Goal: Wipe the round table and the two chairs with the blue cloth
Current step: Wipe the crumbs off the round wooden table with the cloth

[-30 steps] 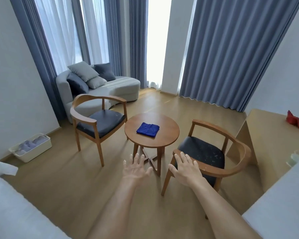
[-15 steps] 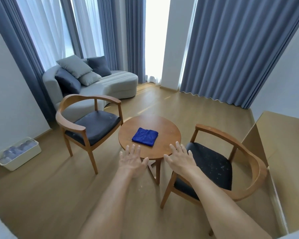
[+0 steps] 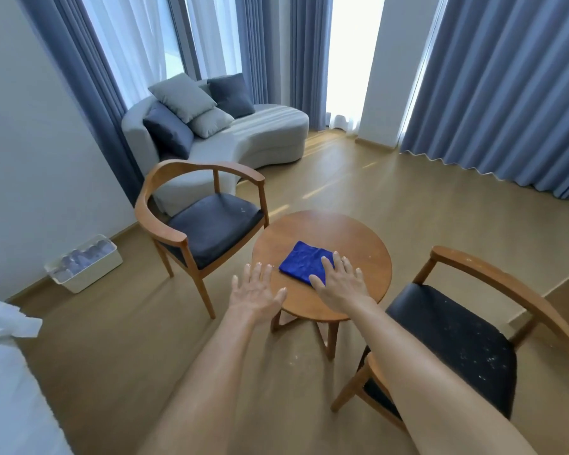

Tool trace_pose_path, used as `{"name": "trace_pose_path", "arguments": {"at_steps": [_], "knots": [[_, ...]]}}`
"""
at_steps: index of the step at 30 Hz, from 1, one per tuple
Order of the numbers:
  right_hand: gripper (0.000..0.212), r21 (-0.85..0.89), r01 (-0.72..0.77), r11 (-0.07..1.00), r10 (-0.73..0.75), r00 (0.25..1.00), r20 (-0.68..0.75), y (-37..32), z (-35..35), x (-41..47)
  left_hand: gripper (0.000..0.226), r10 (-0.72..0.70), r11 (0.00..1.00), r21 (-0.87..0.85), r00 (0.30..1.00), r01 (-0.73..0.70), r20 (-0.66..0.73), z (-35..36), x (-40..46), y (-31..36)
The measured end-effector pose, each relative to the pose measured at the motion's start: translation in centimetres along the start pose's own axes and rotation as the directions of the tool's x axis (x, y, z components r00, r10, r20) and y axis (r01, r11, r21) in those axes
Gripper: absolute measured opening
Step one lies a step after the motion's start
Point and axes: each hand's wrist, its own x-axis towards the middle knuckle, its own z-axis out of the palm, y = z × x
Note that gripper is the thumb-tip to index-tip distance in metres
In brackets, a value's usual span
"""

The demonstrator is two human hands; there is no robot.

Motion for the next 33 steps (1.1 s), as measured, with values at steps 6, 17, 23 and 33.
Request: {"name": "trace_pose_path", "arguments": {"at_steps": [6,17,23,33], "knots": [[0.064,0.006,0.078,0.997,-0.078,0.996,0.046,-3.7,1.0,6.1,0.074,-0.082,0.996,0.016,0.996,0.083,-0.027,-0.6,5.4,-4.2],[0.063,0.034,-0.143,0.989,0.143,0.990,-0.011,-6.7,4.0,17.6,0.071,0.099,0.993,0.053,0.994,-0.102,0.055,-2.0,19.9,-9.9],[0.064,0.073,-0.331,0.941,0.331,0.943,0.012,-6.8,6.1,19.3,0.073,0.241,0.960,0.103,0.954,-0.262,0.177,-1.8,27.1,-11.3],[0.062,0.162,-0.542,0.825,0.530,0.840,0.115,-2.7,10.6,21.2,0.070,0.412,0.880,0.089,0.843,-0.467,0.347,0.0,34.0,-6.9]]}}
